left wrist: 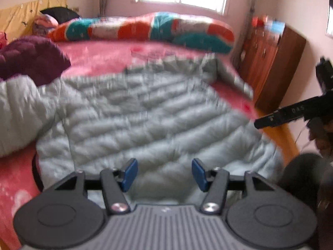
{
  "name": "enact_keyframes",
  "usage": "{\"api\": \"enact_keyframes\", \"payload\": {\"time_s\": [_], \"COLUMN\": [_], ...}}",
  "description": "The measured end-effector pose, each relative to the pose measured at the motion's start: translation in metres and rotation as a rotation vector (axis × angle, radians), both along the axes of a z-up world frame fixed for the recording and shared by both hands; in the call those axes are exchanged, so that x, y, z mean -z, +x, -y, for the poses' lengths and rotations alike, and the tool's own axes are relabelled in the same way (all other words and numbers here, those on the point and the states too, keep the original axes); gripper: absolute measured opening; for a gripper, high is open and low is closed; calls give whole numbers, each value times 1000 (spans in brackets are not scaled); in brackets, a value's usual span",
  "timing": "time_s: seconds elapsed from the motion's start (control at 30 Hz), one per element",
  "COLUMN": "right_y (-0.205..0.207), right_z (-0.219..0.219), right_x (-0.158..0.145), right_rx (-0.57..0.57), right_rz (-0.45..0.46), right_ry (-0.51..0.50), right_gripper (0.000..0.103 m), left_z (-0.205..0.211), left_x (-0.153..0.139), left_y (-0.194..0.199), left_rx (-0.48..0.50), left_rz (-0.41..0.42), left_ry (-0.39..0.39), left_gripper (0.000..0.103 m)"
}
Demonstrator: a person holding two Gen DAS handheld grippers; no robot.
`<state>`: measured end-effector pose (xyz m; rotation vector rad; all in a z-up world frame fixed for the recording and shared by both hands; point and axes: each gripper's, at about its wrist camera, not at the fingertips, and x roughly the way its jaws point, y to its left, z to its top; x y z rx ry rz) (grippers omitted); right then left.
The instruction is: Fold large clothes
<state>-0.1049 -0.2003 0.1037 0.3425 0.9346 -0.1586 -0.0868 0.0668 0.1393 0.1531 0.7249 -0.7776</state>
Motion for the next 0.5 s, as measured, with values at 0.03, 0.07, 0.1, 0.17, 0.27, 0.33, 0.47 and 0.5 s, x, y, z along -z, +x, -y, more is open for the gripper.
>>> {"api": "enact_keyframes", "payload": {"time_s": [0.03, 0.07, 0.1, 0.17, 0.27, 0.33, 0.47, 0.5], "right_y": [-1, -1, -1, 3, 10, 15, 20, 21], "right_z": [12, 25, 39, 66, 103, 119, 144, 151], "right_x": [-7, -12, -15, -15, -2, 8, 31, 40], "right_rx": [39, 82, 130, 224, 338, 390, 504, 541], "right_rz": [42, 89, 133, 202, 302, 358, 447, 478], "right_ry": [22, 52, 86, 155, 293, 343, 491, 561], "right_gripper": [103, 103, 103, 103, 103, 103, 103, 103], "left_z": [3, 7, 11, 20, 36, 46, 56, 59], "left_x": [-5, -9, -11, -13, -12, -11, -8, -7], "left_y": [3, 6, 8, 13, 19, 22, 26, 27], "left_rx": [-3, 2, 9, 23, 45, 62, 90, 93], "left_rz": [8, 18, 28, 43, 56, 57, 46, 40], "left_ry": [-13, -24, -29, -28, -19, -22, -30, -30], "left_gripper": [58, 58, 58, 59, 60, 62, 64, 65]}}
